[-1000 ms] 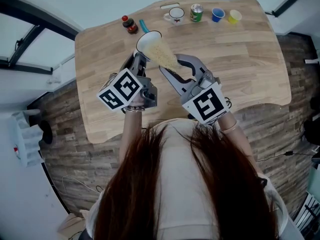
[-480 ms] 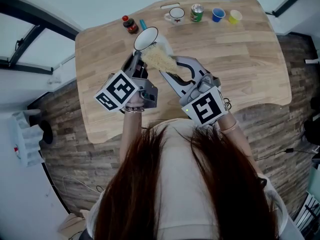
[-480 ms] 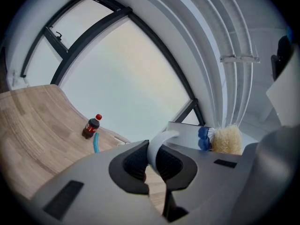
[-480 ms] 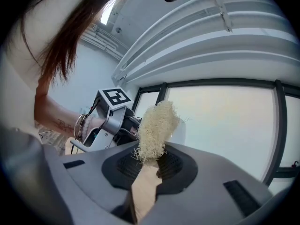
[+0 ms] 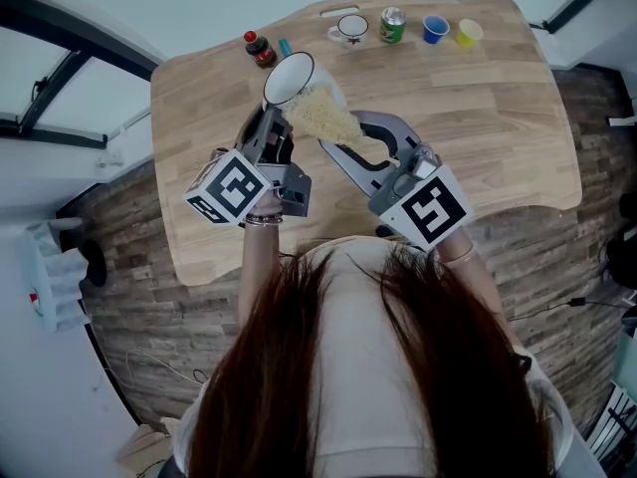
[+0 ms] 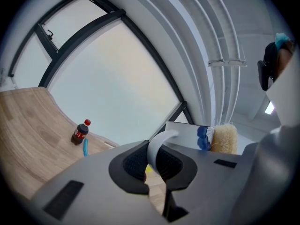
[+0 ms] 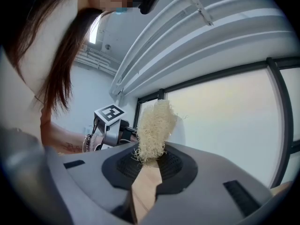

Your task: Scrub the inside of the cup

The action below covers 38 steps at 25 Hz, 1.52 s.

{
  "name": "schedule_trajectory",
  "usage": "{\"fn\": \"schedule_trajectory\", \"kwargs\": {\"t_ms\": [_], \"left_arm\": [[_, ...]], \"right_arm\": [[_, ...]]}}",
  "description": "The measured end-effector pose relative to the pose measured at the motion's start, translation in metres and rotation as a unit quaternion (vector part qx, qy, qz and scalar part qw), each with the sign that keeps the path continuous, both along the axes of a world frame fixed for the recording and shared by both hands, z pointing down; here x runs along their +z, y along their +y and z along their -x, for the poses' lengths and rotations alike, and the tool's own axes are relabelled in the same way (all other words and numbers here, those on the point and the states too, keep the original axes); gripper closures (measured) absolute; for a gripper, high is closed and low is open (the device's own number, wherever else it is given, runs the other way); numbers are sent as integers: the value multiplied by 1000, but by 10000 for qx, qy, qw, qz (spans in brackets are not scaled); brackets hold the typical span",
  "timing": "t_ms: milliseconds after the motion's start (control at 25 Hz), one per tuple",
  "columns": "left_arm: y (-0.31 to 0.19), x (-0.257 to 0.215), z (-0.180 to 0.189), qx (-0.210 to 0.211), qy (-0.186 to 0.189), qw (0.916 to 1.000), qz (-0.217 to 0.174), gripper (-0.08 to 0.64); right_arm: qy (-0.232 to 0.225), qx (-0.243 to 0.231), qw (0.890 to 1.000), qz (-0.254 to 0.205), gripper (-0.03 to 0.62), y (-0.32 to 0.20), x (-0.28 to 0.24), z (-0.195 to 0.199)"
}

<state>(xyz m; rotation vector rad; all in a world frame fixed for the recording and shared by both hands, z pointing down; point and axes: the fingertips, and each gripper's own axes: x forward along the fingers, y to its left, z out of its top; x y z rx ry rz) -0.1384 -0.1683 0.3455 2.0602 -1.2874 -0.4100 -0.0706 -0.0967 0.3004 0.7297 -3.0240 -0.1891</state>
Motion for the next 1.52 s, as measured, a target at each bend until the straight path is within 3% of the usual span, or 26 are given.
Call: {"fn": "schedule_trajectory", "kwargs": {"t_ms": [360,720,1520], "left_arm": [[4,-9,-1,218,-161,9992,-292,535],[11,-24,-5,605,-219,9947,-808,535],[34,-38,-12,1385,-378,9811,-1297,535]], "right_arm": [[-500,-314,9963,629,512,2,-8,-8],[-1033,-1175,9777,1399,512,12,-13,-15],[-1222,-2029,9529,1892,512,35,-20,-24]]}}
